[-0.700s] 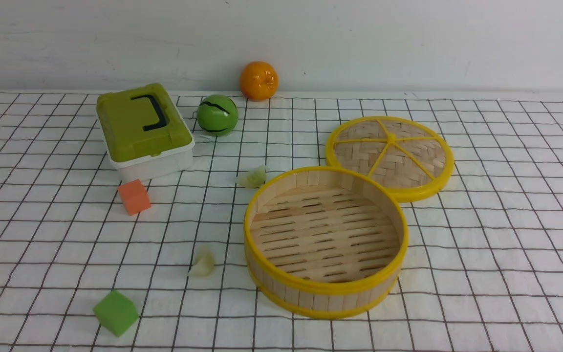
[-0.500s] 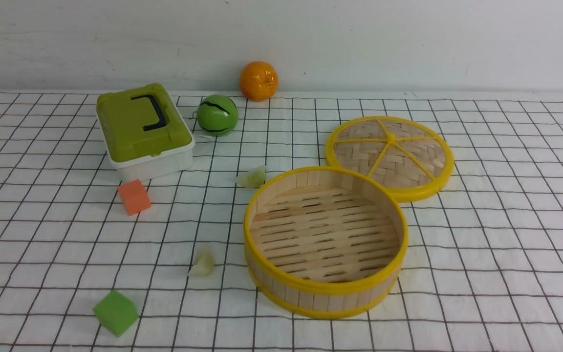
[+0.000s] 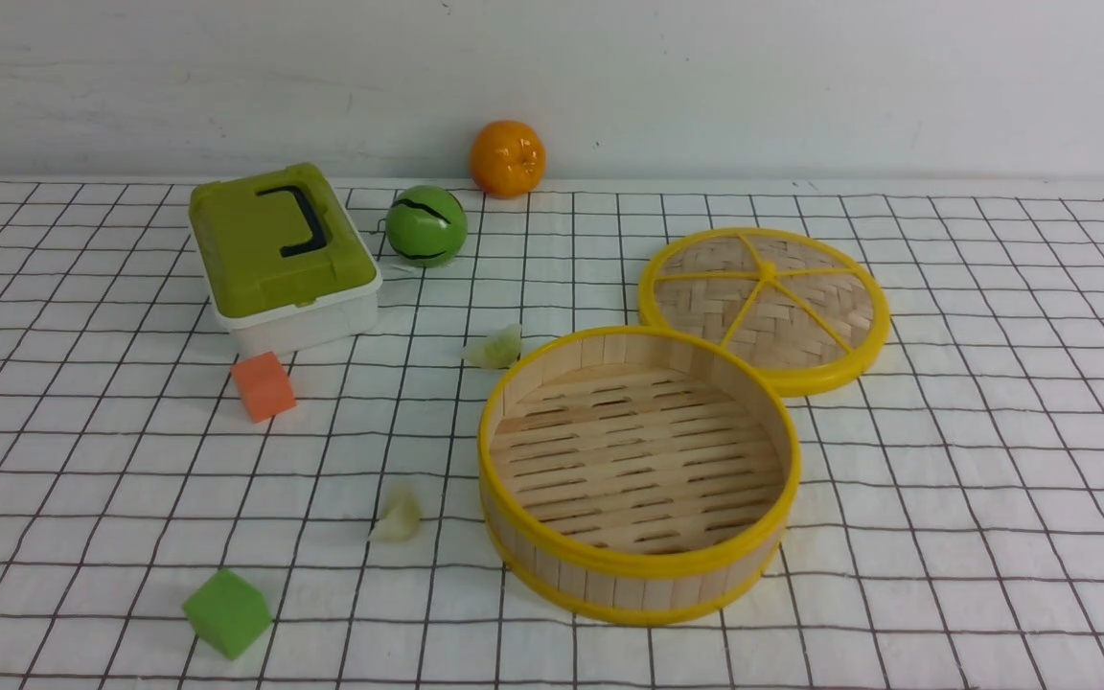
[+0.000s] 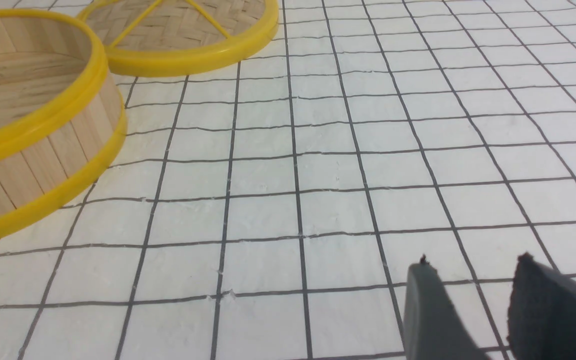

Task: Put the dumplings into the steamer on the table with the white tablecloth.
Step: 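Reach for and grasp a dumpling on the table with the left gripper, then place the dumpling into the bamboo steamer basket with the left gripper, then reach for and grasp a dumpling on the table with the left gripper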

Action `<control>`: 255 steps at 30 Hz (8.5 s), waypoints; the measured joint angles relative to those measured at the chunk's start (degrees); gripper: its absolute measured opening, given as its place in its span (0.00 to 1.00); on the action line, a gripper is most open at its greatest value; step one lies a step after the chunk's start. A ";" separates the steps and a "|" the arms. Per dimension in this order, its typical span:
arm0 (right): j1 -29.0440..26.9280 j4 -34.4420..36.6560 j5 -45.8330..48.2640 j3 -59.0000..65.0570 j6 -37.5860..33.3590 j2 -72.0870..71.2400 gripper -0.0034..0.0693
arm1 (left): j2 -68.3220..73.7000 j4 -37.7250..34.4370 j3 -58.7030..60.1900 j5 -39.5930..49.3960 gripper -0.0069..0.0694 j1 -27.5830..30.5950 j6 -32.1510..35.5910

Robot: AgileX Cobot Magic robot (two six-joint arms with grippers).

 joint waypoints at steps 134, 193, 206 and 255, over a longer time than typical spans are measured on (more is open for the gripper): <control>0.00 0.00 0.00 0.00 0.00 0.00 0.38 | 128.60 -15.30 -125.96 32.15 0.33 -19.48 23.78; 0.00 0.00 0.00 0.00 0.00 0.00 0.38 | 91.19 18.84 -101.00 50.02 0.72 -40.52 -4.05; 0.00 0.00 0.00 0.00 0.00 0.00 0.38 | 78.52 8.08 -66.21 34.13 0.70 -29.35 -14.96; 0.00 0.00 0.00 0.00 0.01 0.00 0.38 | 106.90 -11.48 -81.42 28.17 0.52 -20.66 8.00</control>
